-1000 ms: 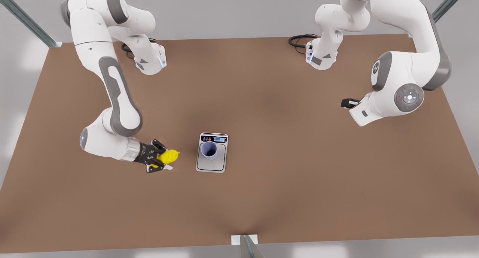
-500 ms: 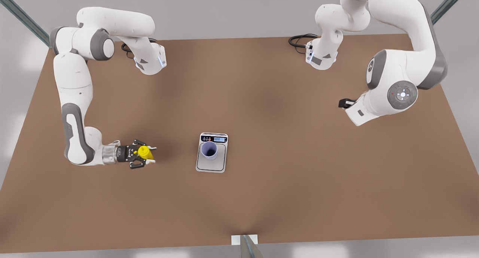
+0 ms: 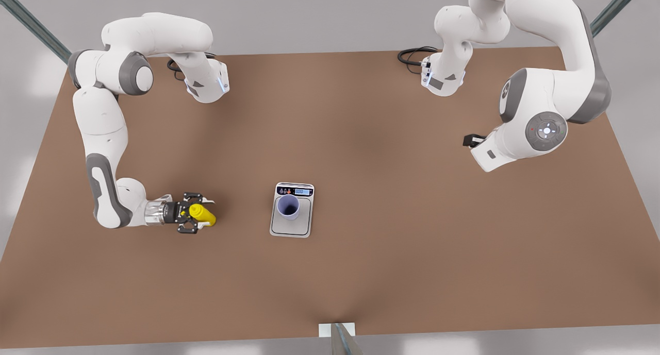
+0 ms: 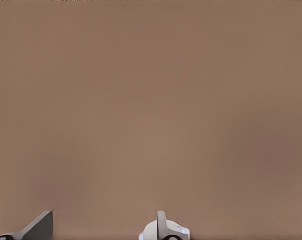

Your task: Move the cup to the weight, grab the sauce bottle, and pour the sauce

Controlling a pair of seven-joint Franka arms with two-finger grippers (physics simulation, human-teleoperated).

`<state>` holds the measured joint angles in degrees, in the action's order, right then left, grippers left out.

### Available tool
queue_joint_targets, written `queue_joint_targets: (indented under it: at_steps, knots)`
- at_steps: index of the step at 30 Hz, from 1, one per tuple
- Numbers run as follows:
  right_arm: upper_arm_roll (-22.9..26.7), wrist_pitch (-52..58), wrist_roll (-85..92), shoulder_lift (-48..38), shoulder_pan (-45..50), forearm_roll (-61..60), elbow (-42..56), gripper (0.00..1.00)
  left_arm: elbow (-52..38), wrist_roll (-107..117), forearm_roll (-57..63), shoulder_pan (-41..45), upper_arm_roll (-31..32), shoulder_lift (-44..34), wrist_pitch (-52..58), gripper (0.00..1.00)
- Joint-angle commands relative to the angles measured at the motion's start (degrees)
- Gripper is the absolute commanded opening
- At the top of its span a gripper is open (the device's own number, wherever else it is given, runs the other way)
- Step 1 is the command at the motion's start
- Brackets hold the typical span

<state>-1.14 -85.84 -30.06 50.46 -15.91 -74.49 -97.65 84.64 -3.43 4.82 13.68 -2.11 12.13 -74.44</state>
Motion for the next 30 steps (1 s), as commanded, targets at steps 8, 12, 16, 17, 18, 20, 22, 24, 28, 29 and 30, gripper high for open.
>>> queue_joint_targets:
  at_steps: [8, 12, 16, 17, 18, 20, 22, 24, 28, 29, 30]
  knots:
    - [0.3, -0.1, -0.2, -0.2, -0.5, 0.1, 1.5, 1.00, 0.0, 0.0, 0.0, 0.0, 0.0, 0.0, 0.1, 1.00]
    - [1.1, 0.2, 0.2, -0.3, -1.2, 2.2, 1.7, 1.00, 0.0, 0.0, 0.0, 0.0, 0.0, -0.1, 0.1, 1.00]
    - [2.8, 1.1, 1.4, -0.3, -1.4, 2.9, 1.8, 1.00, 0.0, 0.1, 0.0, 0.0, 0.0, -0.1, 0.1, 1.00]
    - [3.1, 1.2, 1.4, -0.4, -1.5, 3.6, 1.7, 1.00, 0.0, 0.1, 0.0, 0.0, 0.0, -0.1, 0.1, 1.00]
    - [4.3, 2.2, 1.3, -0.5, -1.8, 4.3, 2.0, 1.00, 0.0, 0.1, 0.0, 0.0, 0.0, -0.1, 0.1, 1.00]
    - [7.0, 2.3, 1.1, -0.7, -2.0, 7.0, 4.7, 1.00, 0.0, 0.1, 0.0, 0.0, 0.0, -0.1, 0.1, 1.00]
    - [11.3, 6.0, 1.1, -1.8, -1.9, 14.1, 13.4, 1.00, 0.0, 0.1, 0.0, 0.0, 0.0, -0.1, 0.1, 1.00]
    - [12.8, 8.3, 1.2, -7.6, -1.4, 22.7, 20.6, 1.00, 0.0, 0.1, 0.0, 0.0, 0.0, -0.1, 0.1, 1.00]
    - [13.2, 6.6, 16.7, -28.4, 15.6, 55.0, 26.1, 1.00, -7.3, -0.3, -1.1, 0.0, 0.0, 2.5, -0.3, 1.00]
    - [7.0, 5.5, 21.3, -33.0, 15.6, 64.3, 25.8, 1.00, -7.3, -0.5, -1.0, 0.0, -0.1, 2.5, -0.4, 1.00]
    - [1.2, 3.7, 22.0, -36.1, 15.5, 69.7, 24.3, 1.00, -7.3, -0.5, -1.0, -0.1, -0.1, 2.5, -0.4, 1.00]
